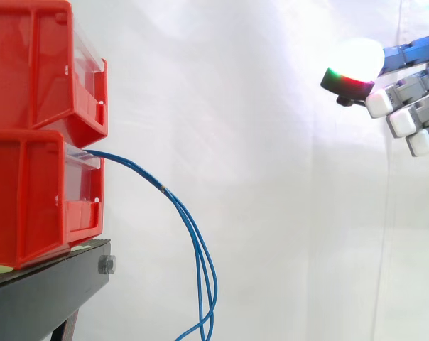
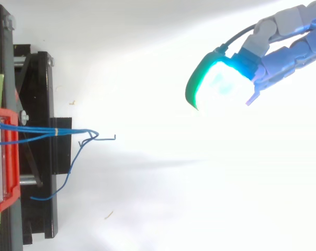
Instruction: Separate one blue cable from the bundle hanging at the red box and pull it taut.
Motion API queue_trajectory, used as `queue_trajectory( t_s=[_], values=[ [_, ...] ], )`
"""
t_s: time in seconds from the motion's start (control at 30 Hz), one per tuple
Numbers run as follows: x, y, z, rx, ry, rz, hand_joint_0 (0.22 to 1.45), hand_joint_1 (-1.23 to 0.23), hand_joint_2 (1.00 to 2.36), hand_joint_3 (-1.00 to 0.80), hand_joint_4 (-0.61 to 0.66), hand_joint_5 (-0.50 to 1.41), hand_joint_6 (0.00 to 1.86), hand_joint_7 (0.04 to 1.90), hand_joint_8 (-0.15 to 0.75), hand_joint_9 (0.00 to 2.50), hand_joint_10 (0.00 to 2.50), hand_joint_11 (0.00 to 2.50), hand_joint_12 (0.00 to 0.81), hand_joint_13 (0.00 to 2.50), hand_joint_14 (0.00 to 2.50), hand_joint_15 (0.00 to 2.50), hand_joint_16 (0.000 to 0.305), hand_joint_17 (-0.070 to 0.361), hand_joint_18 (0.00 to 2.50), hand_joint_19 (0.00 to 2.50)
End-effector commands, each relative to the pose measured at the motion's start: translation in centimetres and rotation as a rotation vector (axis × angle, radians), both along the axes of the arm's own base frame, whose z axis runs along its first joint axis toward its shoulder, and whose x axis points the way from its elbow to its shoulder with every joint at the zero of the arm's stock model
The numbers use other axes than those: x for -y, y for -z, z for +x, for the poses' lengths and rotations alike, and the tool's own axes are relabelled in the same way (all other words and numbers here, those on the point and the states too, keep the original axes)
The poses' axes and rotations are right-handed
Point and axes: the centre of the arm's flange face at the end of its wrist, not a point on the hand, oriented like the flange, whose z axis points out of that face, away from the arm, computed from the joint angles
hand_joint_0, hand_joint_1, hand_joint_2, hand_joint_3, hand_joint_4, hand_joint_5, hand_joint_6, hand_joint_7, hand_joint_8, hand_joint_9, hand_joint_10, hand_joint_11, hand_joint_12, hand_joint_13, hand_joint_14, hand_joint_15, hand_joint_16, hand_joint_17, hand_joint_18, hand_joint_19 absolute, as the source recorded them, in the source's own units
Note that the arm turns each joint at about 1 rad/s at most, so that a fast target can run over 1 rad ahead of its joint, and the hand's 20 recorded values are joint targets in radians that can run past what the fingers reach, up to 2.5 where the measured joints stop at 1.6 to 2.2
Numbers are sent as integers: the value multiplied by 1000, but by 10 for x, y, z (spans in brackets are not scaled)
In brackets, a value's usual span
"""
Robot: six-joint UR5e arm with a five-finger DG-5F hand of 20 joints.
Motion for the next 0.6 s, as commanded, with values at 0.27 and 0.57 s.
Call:
queue_trajectory(
  t_s=[0.27,0.57],
  values=[
    [-3,-4,8,64,40,21,520,-559,1002,-466,196,-225,502,777,292,666,9,325,359,656,9,257,50,113,689,355],
    [-9,5,16,65,95,7,522,-572,1003,-464,203,-220,502,792,293,686,9,363,361,680,9,278,49,110,715,366]
  ],
)
